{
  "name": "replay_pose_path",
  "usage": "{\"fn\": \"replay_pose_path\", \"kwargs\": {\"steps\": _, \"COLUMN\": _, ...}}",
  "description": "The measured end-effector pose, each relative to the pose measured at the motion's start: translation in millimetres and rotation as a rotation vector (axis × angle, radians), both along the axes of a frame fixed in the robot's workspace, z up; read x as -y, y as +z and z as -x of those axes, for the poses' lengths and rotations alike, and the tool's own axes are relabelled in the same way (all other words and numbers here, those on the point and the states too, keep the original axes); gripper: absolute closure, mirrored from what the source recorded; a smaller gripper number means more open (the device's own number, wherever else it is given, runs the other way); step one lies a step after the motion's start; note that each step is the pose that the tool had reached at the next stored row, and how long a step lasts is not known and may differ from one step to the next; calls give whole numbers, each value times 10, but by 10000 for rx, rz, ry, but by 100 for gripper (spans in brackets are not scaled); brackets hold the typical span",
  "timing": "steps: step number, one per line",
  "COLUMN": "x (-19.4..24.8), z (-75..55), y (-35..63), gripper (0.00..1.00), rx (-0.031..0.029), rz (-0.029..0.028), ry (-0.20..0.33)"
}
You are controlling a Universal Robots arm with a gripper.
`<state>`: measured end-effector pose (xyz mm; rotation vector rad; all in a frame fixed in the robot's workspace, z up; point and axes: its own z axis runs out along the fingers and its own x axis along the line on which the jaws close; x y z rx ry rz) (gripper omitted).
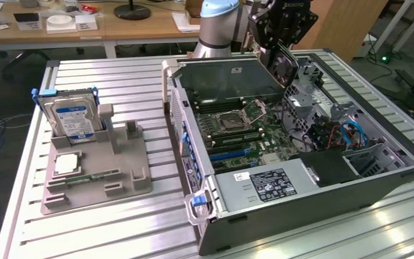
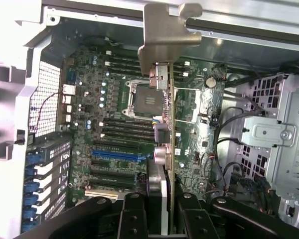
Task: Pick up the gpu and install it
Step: 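Insert the gpu into the slot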
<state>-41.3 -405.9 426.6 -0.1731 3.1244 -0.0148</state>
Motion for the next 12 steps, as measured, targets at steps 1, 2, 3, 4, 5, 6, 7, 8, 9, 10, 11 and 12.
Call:
{"fn": "replay_pose_path", "kwargs": {"steps": 1, "x": 0, "z": 0, "y": 0, "gripper": 72, "rx": 0, "rz": 0, "ry": 91}}
{"fn": "replay_pose_path", "kwargs": {"steps": 2, "x": 1, "z": 1, "y": 1, "gripper": 72, "rx": -1, "rz": 1, "ry": 185}}
{"fn": "replay_pose_path", "kwargs": {"steps": 3, "x": 1, "z": 1, "y": 0, "gripper": 72, "rx": 0, "rz": 1, "ry": 279}}
{"fn": "replay_pose_path", "kwargs": {"steps": 4, "x": 2, "z": 1, "y": 0, "gripper": 72, "rx": 0, "rz": 0, "ry": 382}}
{"fn": "replay_pose_path", "kwargs": {"steps": 5, "x": 2, "z": 2, "y": 0, "gripper": 72, "rx": 0, "rz": 0, "ry": 479}}
{"fn": "replay_pose_path", "kwargs": {"steps": 6, "x": 3, "z": 2, "y": 0, "gripper": 72, "rx": 0, "rz": 0, "ry": 582}}
{"fn": "replay_pose_path", "kwargs": {"steps": 7, "x": 3, "z": 3, "y": 0, "gripper": 72, "rx": 0, "rz": 1, "ry": 686}}
{"fn": "replay_pose_path", "kwargs": {"steps": 8, "x": 3, "z": 3, "y": 0, "gripper": 72, "rx": 0, "rz": 0, "ry": 787}}
{"fn": "replay_pose_path", "kwargs": {"steps": 9, "x": 3, "z": 3, "y": 0, "gripper": 72, "rx": 0, "rz": 0, "ry": 895}}
{"fn": "replay_pose_path", "kwargs": {"steps": 10, "x": 3, "z": 3, "y": 0, "gripper": 72, "rx": 0, "rz": 0, "ry": 1010}}
{"fn": "replay_pose_path", "kwargs": {"steps": 11, "x": 4, "z": 3, "y": 0, "gripper": 72, "rx": 0, "rz": 0, "ry": 1125}}
{"fn": "replay_pose_path", "kwargs": {"steps": 12, "x": 4, "z": 3, "y": 0, "gripper": 72, "rx": 0, "rz": 1, "ry": 1248}}
